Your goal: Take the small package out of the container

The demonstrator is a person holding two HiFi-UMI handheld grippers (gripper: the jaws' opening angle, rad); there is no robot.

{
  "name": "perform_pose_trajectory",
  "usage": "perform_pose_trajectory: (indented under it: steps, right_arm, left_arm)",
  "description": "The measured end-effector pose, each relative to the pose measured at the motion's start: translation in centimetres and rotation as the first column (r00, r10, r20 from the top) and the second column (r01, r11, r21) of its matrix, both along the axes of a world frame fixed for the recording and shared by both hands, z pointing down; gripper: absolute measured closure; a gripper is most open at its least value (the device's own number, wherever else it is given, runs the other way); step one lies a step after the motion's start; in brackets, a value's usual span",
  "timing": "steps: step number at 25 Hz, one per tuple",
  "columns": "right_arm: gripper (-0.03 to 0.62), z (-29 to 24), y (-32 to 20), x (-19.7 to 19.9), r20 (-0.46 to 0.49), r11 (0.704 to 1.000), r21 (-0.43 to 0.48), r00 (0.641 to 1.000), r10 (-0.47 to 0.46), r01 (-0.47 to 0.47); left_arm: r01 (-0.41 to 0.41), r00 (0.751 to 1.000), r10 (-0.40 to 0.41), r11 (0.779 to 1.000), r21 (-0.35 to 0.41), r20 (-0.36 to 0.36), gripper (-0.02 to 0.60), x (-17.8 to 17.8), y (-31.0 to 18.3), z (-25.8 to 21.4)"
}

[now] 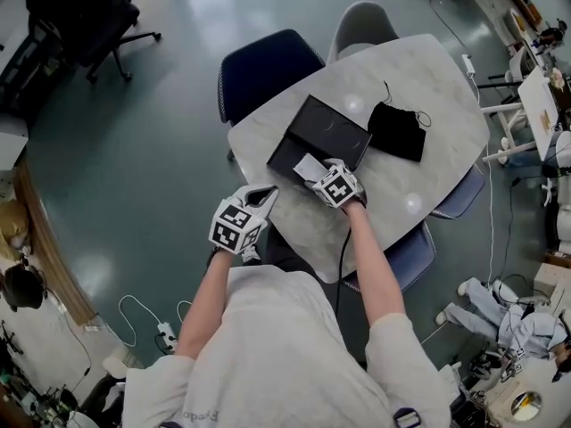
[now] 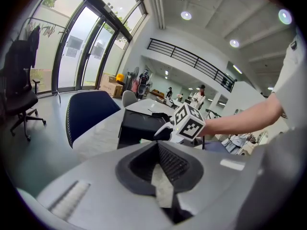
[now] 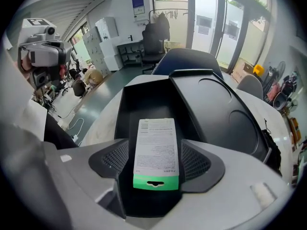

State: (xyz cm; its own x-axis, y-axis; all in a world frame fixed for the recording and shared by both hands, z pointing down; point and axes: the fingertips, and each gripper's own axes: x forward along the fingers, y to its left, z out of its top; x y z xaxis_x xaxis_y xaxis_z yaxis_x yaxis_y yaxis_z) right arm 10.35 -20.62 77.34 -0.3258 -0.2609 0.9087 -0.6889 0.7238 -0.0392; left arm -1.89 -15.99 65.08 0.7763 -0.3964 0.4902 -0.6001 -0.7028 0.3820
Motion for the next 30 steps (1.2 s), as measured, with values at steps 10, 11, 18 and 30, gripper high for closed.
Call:
perform_pose_trajectory:
  steps: [10,11,18,30]
  right_arm:
    - [0.284,3.0,0.6,0.6,-0.113,0.998,-0.058,0.993,-0.041,0.035]
    - [0.283,3.4,0.7,0.5,-0.111,0.997,-0.072,0.993,-0.040,0.032]
    - [0.284,3.6,0.4,0.1,-0.111,0.994,-0.103,0.993,-0.034,0.023]
    - [0.286,4.2,0.8,-0.3,-0.141,0.988,-0.152,0.990,-0.027,0.005]
  left_arm:
    - [0.012,1.000,-0.012,1.000,-0.009,0.015,0.529,-0.4,0.3,0.5]
    - [0.013,1.000,-0.013,1.000,-0.010,0.016,0.529,-0.4,0.3,0.6]
    - [0.007,1.000,-0.007,1.000,-0.014,0.013,0.529,-0.3,0.3,0.8]
    - [-0.015,1.000,0.015,1.000,-0.007,0.012,0.529,-0.3,0.6,0.7]
